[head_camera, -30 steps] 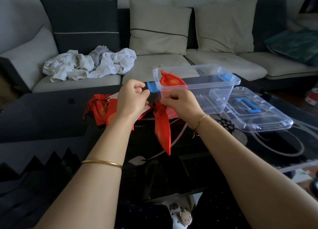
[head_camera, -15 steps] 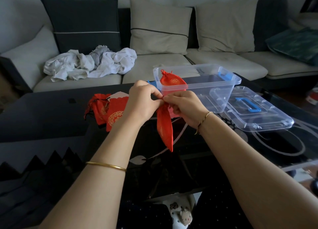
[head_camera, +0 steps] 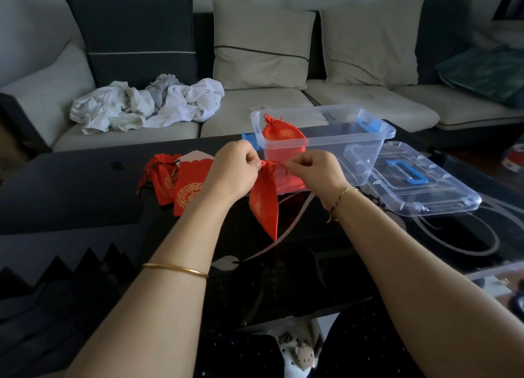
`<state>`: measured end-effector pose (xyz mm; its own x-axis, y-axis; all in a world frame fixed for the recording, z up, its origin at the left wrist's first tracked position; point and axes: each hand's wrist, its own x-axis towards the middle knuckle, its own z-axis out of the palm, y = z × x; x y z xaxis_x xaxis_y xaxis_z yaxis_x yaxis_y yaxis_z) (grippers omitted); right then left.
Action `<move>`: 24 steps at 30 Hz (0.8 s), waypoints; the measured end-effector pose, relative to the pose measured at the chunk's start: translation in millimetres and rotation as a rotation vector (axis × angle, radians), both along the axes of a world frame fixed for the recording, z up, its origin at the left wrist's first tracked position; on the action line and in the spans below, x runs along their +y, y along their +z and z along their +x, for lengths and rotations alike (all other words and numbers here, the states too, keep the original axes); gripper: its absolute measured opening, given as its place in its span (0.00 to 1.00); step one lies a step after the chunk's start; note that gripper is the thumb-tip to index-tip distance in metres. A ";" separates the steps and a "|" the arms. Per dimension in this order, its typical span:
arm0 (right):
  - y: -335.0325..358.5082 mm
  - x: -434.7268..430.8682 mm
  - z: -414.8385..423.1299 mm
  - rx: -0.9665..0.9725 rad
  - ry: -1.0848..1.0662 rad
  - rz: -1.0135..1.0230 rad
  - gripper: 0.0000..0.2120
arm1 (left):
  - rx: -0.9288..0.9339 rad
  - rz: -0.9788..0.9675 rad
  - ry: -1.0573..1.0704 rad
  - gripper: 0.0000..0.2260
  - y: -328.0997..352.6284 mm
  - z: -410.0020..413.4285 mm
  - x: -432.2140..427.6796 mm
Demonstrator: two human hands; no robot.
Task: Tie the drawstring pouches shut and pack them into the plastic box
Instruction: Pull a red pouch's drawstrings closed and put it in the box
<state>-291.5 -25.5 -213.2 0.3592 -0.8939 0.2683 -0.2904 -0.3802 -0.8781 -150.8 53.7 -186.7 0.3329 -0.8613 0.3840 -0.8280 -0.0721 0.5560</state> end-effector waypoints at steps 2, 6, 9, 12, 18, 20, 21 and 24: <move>-4.4 3.7 -1.8 0.046 0.043 0.020 0.06 | 0.132 0.059 -0.010 0.06 0.0 -1.8 0.7; -5.8 9.8 -10.3 0.072 0.191 0.175 0.16 | 0.366 0.054 0.003 0.07 5.2 -4.3 -1.0; -11.2 17.8 -12.4 0.220 0.267 0.121 0.23 | 0.517 0.015 0.011 0.07 9.2 -7.9 -3.4; -13.9 19.5 -15.5 0.281 0.098 -0.009 0.24 | 0.584 -0.022 0.000 0.09 10.1 -9.1 -7.2; 13.2 17.4 -40.9 0.175 -0.053 -0.115 0.06 | 0.778 -0.150 -0.021 0.09 17.7 -12.8 -24.0; 28.2 11.1 -44.2 0.142 -0.071 -0.135 0.04 | 0.757 -0.184 -0.028 0.08 24.7 -16.5 -34.2; 36.9 3.5 -44.6 0.141 -0.097 -0.157 0.05 | 0.745 -0.199 -0.034 0.08 28.9 -19.1 -40.4; 67.2 -35.3 -44.7 0.105 -0.212 -0.201 0.10 | 0.730 -0.209 -0.038 0.07 42.2 -24.7 -61.6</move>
